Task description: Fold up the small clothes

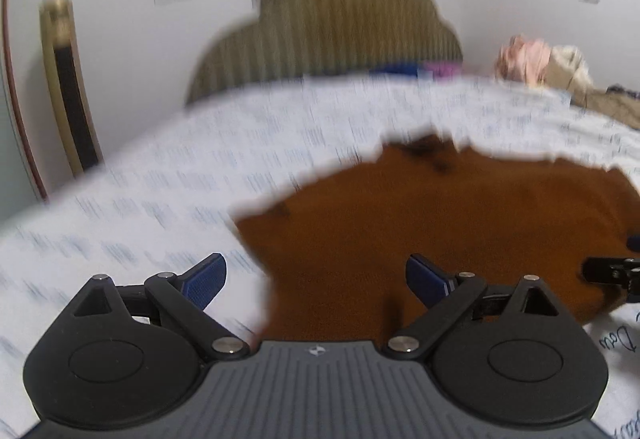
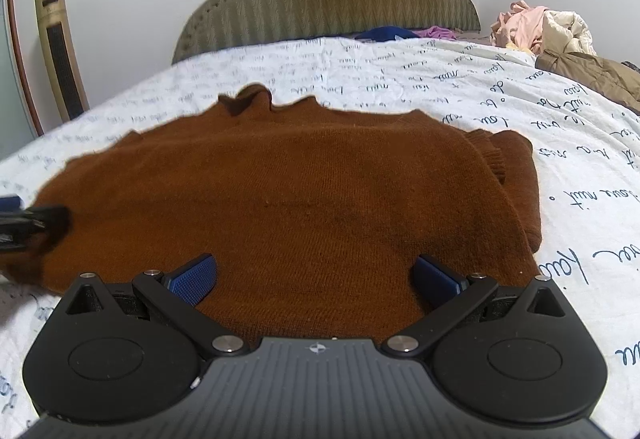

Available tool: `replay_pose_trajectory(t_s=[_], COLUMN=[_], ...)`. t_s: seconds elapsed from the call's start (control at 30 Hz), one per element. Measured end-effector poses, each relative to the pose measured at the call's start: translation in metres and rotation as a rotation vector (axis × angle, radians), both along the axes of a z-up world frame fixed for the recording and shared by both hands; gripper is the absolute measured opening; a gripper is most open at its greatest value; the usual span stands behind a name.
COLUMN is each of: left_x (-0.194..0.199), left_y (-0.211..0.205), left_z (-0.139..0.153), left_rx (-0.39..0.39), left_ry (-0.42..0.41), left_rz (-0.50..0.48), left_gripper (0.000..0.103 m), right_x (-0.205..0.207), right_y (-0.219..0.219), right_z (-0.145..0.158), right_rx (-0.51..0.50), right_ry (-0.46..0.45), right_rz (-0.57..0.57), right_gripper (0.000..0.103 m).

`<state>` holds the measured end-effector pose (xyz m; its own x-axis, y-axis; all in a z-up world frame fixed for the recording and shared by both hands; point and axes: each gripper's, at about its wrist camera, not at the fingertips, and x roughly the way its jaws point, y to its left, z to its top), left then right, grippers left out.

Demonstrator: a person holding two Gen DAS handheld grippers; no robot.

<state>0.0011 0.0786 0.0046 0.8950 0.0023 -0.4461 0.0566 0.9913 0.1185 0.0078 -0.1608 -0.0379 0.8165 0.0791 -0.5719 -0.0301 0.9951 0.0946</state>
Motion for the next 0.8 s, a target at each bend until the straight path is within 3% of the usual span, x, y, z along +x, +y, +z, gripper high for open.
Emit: replay_pose_trajectory(t_s=[0.1, 0.17, 0.3, 0.43, 0.6, 0.67, 0.8], left_x=[0.011, 0.039, 0.093, 0.122, 0.143, 0.154, 0.18], left_y=[0.031, 0.055, 0.093, 0.108, 0.108, 0.107, 0.103], left_z=[0.028, 0.035, 0.022, -0.006, -0.025, -0.029, -0.039], left_rx=[-0.009, -0.071, -0.285, -0.446, -0.611, -0.675, -0.834], left_ry=[-0.021, 0.071, 0.308, 0.448, 0.517, 0.525, 0.559], left_rz=[0.005, 0.015, -0.044, -0.066, -0.131, -0.151, -0.19], left_gripper=[0.097, 0.097, 0.097, 0.097, 0.097, 0.097, 0.097], right_x=[-0.01, -0.023, -0.048, -0.064, -0.072, -0.064, -0.038], right_y=[-0.001, 0.018, 0.09, 0.165, 0.223, 0.238, 0.253], right_z=[0.019, 0.043, 0.07, 0.046, 0.005, -0.006, -0.002], right_rx=[-0.006, -0.104, -0.396, -0.68, -0.874, -0.917, -0.879], right_ry=[-0.055, -0.146, -0.256, -0.252, -0.24, -0.249, -0.242], right_rz=[-0.052, -0.025, 0.173, 0.367, 0.511, 0.517, 0.463], right_gripper=[0.103, 0.103, 0.103, 0.103, 0.102, 0.102, 0.101])
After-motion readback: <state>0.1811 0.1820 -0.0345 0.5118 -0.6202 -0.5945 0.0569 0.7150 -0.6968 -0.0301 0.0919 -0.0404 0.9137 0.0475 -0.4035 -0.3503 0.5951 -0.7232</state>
